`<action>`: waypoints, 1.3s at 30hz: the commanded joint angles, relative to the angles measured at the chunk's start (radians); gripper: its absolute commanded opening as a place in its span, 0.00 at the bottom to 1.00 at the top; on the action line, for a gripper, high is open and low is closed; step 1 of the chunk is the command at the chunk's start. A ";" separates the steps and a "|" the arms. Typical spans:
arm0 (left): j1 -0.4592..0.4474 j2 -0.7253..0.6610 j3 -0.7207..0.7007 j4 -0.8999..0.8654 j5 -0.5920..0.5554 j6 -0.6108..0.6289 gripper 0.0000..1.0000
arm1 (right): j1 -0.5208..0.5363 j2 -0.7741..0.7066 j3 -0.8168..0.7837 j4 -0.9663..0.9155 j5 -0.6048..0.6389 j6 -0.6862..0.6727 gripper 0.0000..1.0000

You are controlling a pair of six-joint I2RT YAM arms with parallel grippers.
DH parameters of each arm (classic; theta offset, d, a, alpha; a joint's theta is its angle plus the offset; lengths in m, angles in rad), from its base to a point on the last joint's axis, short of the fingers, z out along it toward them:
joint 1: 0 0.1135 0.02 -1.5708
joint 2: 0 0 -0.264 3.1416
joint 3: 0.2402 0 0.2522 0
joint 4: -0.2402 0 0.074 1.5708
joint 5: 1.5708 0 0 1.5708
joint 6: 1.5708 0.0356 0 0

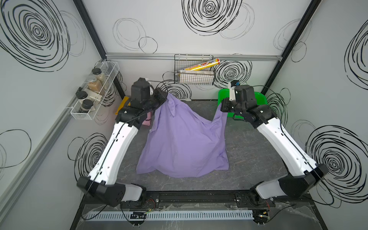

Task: Fold and stack t-shirts
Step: Flatten out the T-shirt at the center of the board.

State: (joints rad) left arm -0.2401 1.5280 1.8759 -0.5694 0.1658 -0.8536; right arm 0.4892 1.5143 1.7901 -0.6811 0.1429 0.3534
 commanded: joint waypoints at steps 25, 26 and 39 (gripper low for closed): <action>0.005 -0.764 -1.032 -0.197 -0.069 -0.192 0.00 | 0.022 -0.574 -0.623 -0.290 -0.419 0.126 0.00; 0.004 -0.787 -1.049 -0.232 -0.078 -0.197 0.00 | 0.023 -0.592 -0.647 -0.304 -0.443 0.130 0.00; 0.007 -0.782 -0.968 -0.370 -0.101 -0.213 0.76 | 0.026 -0.668 -0.673 -0.422 -0.501 0.161 1.00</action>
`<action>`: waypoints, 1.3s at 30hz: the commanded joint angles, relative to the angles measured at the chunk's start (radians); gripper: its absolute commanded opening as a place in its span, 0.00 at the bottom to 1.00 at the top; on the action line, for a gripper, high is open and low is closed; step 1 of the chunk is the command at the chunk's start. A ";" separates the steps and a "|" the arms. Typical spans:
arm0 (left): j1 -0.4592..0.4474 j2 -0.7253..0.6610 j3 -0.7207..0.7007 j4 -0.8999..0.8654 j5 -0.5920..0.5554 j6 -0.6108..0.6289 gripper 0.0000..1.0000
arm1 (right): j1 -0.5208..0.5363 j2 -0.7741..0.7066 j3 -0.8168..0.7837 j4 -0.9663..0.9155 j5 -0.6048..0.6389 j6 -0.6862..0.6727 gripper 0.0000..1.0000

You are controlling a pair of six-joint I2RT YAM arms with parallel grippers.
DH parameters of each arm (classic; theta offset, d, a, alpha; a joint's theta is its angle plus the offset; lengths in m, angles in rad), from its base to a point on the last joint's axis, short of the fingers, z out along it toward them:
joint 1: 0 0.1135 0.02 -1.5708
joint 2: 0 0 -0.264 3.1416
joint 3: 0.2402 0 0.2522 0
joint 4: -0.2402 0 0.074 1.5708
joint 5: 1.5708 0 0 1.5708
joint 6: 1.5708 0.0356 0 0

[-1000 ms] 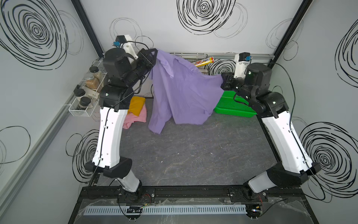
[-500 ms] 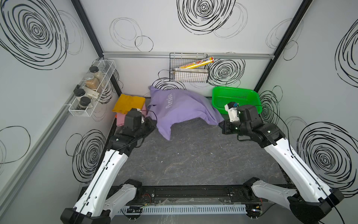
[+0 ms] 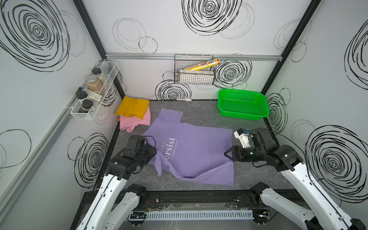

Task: Fold and stack t-shirts
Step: Flatten out the T-shirt at the center of the board, then move the T-shirt to the center of the board.

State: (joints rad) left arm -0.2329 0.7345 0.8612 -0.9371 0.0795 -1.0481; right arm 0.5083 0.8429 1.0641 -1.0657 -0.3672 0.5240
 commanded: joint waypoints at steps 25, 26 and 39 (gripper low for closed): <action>-0.009 0.331 -0.097 0.544 0.105 0.080 0.92 | 0.004 0.359 -0.221 0.529 0.020 -0.031 1.00; -0.012 0.358 -0.107 0.575 0.110 0.090 0.92 | 0.004 0.379 -0.223 0.539 0.036 -0.031 1.00; -0.024 0.723 -0.084 0.808 0.136 0.179 0.95 | 0.004 0.695 -0.230 0.645 0.151 -0.043 1.00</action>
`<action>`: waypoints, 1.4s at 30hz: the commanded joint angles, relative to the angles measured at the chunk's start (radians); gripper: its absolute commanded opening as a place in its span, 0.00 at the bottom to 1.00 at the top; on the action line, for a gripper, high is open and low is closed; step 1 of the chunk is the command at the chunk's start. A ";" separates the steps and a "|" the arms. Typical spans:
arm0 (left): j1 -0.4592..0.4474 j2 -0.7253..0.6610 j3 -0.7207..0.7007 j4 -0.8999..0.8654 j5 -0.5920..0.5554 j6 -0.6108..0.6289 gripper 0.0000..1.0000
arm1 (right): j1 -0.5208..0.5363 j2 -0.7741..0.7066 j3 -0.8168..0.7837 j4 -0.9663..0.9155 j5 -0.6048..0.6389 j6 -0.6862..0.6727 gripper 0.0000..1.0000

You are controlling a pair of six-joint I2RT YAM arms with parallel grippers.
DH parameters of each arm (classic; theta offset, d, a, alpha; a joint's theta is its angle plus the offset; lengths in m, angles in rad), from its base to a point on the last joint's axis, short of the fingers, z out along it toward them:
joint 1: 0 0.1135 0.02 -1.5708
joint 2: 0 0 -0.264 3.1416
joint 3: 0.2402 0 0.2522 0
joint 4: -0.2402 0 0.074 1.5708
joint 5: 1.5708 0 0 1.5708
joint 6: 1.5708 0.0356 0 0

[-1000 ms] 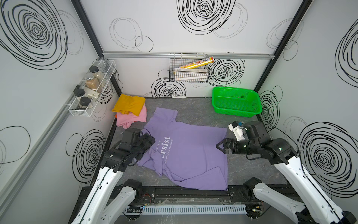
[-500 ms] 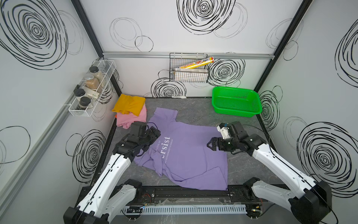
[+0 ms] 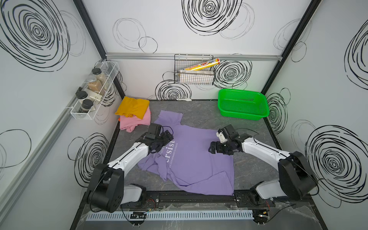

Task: Fold and stack t-shirts
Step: Move the T-shirt to the center of the board.

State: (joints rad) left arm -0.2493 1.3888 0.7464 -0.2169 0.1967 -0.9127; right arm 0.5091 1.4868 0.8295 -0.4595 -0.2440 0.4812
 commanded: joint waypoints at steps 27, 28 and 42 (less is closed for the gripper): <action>0.039 0.793 0.605 0.183 0.090 0.097 0.95 | -0.189 0.580 0.660 -0.111 0.232 -0.089 1.00; 0.044 0.804 0.625 0.184 0.093 0.095 0.95 | -0.192 0.592 0.698 -0.122 0.248 -0.098 1.00; 0.047 0.469 0.560 0.070 0.085 0.066 0.96 | -0.149 0.282 0.697 -0.235 0.204 -0.133 1.00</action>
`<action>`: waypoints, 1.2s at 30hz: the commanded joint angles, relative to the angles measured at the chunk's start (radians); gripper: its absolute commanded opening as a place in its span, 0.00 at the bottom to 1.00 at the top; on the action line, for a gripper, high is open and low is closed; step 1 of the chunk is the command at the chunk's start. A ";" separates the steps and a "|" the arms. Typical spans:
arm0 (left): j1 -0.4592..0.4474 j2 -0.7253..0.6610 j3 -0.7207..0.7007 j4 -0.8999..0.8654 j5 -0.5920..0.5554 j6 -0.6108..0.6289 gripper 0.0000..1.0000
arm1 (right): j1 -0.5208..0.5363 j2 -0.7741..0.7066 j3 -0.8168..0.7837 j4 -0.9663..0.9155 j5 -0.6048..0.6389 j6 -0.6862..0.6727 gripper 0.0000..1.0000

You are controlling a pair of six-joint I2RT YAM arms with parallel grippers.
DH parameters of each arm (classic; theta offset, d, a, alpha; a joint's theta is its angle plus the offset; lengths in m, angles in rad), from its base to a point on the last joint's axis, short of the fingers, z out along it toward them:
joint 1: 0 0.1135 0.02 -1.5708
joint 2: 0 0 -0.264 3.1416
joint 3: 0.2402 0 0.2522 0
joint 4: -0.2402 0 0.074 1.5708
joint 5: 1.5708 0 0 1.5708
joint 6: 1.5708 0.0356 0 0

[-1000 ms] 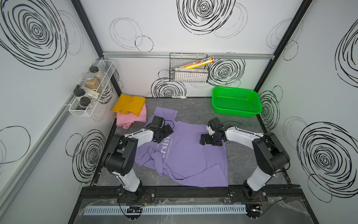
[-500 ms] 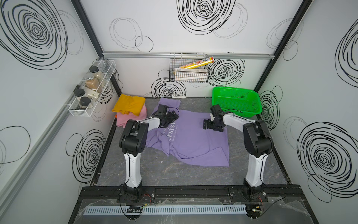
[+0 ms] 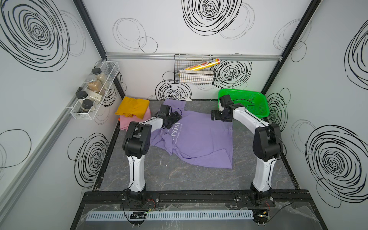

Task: Fold and stack t-shirts
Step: Move the T-shirt to the center of the board, then fold the T-shirt.

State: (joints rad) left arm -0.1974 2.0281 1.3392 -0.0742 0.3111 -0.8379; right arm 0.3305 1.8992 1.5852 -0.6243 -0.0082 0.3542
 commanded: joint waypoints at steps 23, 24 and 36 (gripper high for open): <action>-0.065 -0.746 -0.635 -0.099 -0.188 -0.052 0.84 | 0.134 -0.767 -0.622 -0.126 -0.178 0.114 1.00; -0.065 -0.733 -0.638 -0.082 -0.194 -0.049 0.82 | 0.134 -0.773 -0.625 -0.131 -0.176 0.114 1.00; -0.066 -0.522 -0.633 0.095 -0.200 -0.015 0.00 | 0.134 -0.804 -0.668 -0.160 -0.170 0.120 1.00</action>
State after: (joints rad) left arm -0.2672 1.4876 0.6975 -0.0547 0.1211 -0.8783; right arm 0.4633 1.1114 0.9398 -0.7509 -0.1810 0.4641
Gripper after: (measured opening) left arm 0.092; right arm 0.997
